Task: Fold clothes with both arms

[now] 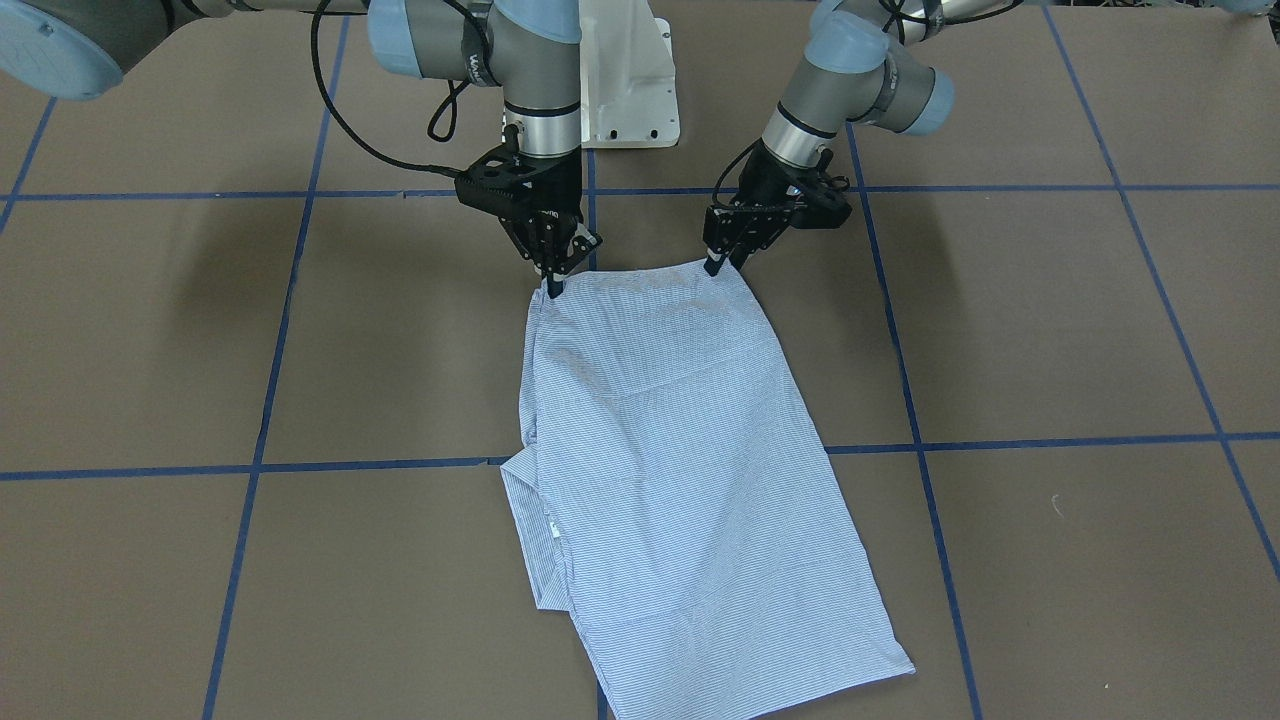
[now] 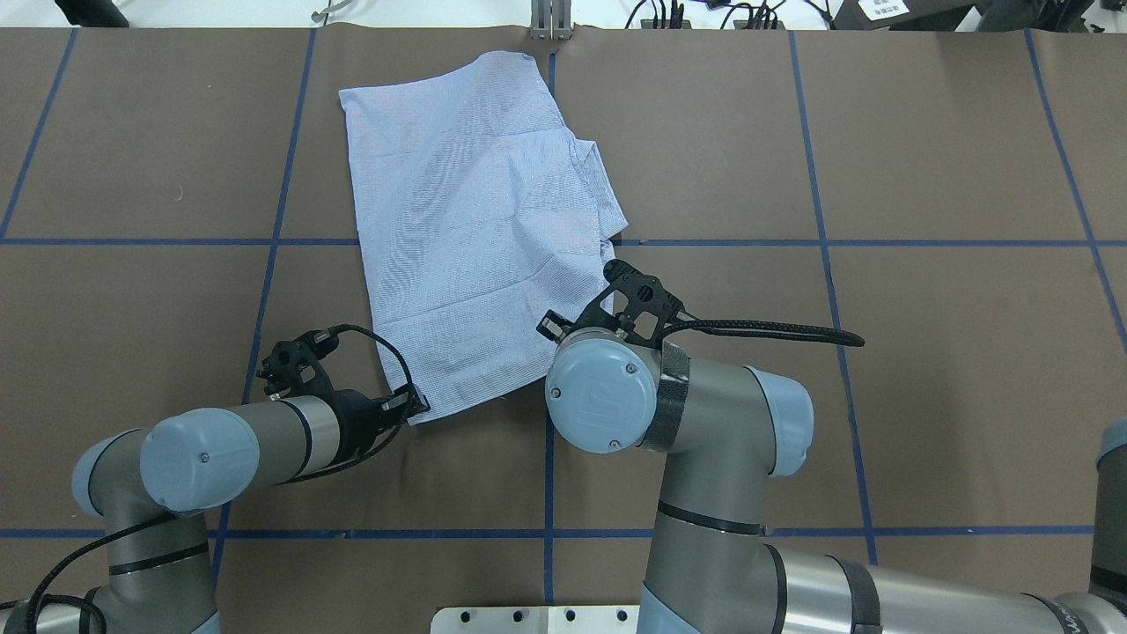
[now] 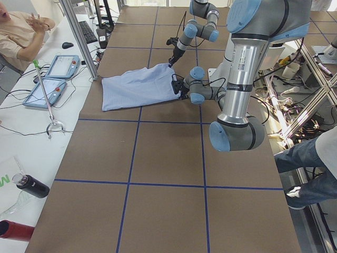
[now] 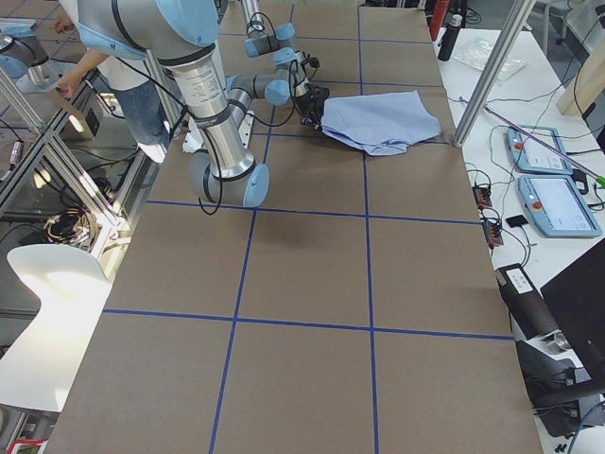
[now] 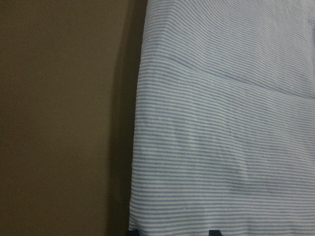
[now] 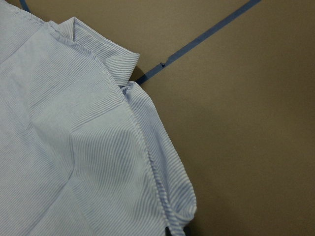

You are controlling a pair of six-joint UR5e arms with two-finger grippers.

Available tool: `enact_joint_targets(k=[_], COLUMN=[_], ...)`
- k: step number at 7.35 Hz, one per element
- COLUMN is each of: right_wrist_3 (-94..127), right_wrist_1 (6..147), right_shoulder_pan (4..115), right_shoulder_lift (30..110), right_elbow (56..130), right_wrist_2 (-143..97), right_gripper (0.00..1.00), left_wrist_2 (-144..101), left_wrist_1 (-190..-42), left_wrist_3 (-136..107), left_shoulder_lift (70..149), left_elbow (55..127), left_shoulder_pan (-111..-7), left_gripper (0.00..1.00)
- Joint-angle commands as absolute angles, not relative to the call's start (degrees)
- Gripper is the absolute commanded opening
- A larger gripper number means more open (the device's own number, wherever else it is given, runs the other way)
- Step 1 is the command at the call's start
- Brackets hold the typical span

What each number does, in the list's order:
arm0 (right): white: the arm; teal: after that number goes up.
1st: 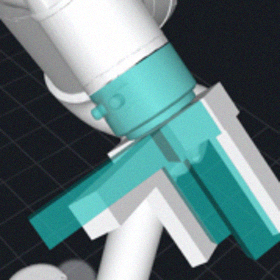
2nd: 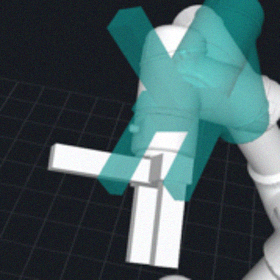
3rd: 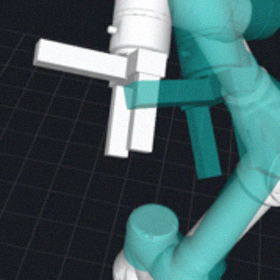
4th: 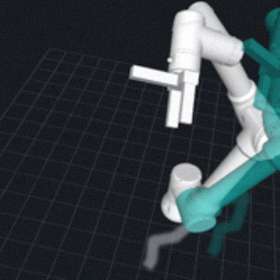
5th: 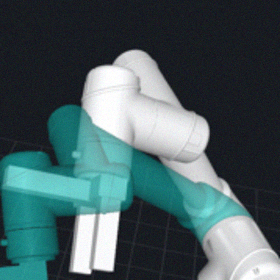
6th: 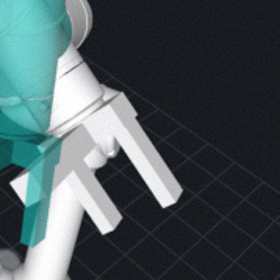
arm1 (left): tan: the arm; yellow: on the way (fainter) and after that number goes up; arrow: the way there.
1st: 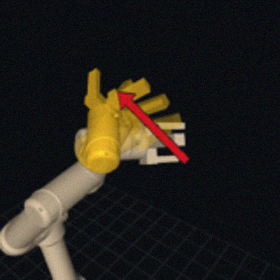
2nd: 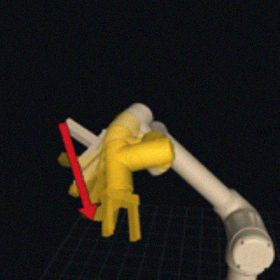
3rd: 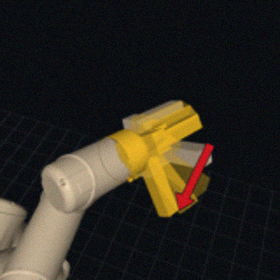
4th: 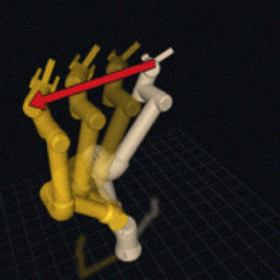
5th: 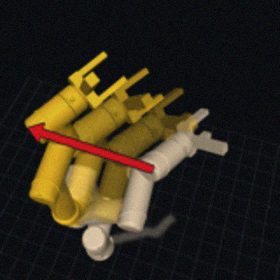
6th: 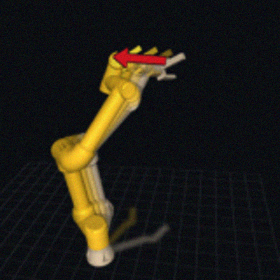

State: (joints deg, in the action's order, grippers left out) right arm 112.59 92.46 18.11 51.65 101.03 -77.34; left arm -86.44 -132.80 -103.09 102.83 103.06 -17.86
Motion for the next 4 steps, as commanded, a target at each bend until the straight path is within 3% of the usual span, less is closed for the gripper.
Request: enact_joint_targets(k=[1, 2, 4], right_wrist_3=[112.6, 112.6, 112.8], right_wrist_1=[92.5, 92.3, 93.6], right_shoulder_pan=[18.1, 18.1, 16.5], right_shoulder_lift=[51.9, 52.6, 60.0], right_elbow=[101.0, 101.2, 113.5], right_wrist_2=[-77.3, -77.3, -76.5], right_gripper=[0.0, 0.0, 0.0], left_wrist_2=[-86.3, -86.5, -88.9], left_wrist_1=[-132.8, -132.8, -132.5], left_wrist_3=[-103.0, -103.0, -103.0], left_shoulder_lift=[102.8, 102.7, 99.9], left_elbow=[103.4, 105.7, 117.6], left_shoulder_pan=[-17.8, -17.8, -17.1], left_gripper=[0.0, 0.0, 0.0])
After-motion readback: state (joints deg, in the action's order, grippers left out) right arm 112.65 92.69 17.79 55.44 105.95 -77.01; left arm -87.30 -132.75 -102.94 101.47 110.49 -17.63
